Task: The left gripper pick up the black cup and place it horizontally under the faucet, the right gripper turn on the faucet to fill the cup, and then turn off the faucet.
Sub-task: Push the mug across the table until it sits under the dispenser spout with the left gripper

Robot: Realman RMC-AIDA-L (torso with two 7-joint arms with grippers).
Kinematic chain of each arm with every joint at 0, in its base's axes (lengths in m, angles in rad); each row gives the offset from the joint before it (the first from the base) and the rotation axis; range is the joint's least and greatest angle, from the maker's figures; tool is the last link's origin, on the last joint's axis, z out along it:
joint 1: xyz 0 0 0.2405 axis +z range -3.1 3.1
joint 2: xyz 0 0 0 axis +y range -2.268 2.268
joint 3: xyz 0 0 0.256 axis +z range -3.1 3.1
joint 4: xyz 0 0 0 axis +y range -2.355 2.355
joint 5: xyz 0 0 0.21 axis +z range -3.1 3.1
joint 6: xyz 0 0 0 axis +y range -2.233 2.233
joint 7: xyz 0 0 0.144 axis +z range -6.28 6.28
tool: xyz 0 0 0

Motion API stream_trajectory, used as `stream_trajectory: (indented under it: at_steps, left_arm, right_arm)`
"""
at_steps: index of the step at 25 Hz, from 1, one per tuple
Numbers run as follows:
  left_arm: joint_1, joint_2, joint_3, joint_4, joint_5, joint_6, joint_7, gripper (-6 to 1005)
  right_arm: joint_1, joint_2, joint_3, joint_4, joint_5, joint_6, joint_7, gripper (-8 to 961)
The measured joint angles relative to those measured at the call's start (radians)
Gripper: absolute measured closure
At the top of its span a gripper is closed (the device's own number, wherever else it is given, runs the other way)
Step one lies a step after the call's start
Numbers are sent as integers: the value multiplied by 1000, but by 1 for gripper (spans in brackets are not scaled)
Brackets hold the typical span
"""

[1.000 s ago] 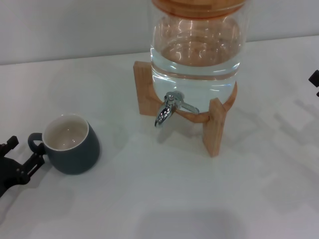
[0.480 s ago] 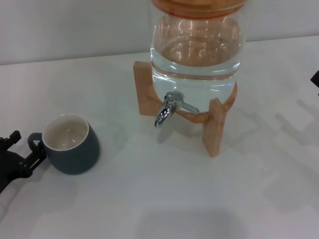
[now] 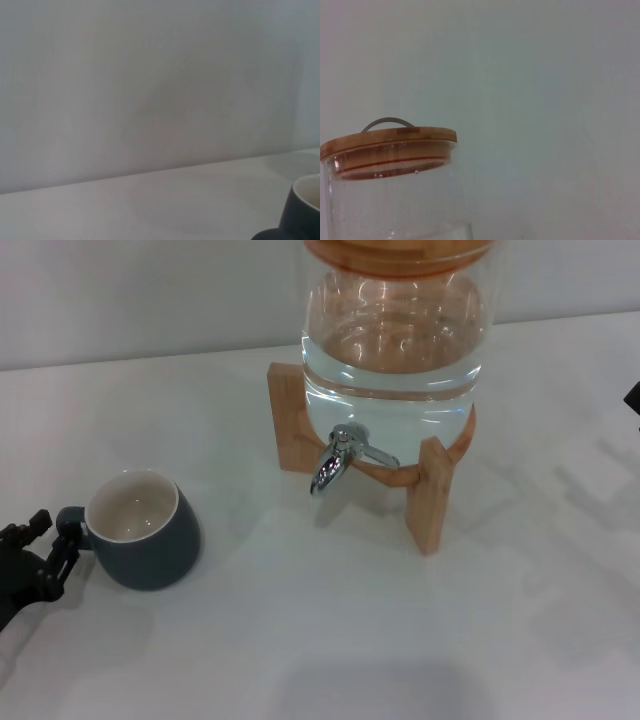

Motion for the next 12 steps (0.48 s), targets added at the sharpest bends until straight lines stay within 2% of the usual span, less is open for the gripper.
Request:
stream_trajectory:
  at_steps: [9, 12]
  left_arm:
    - [-4, 2, 0, 0, 3, 2, -1, 760]
    - [-9, 3, 0, 0, 4, -1, -2, 818]
  right_arm:
    - [-3, 0, 0, 0, -1, 0, 2, 128]
    - [-4, 0, 0, 0, -1, 0, 2, 128]
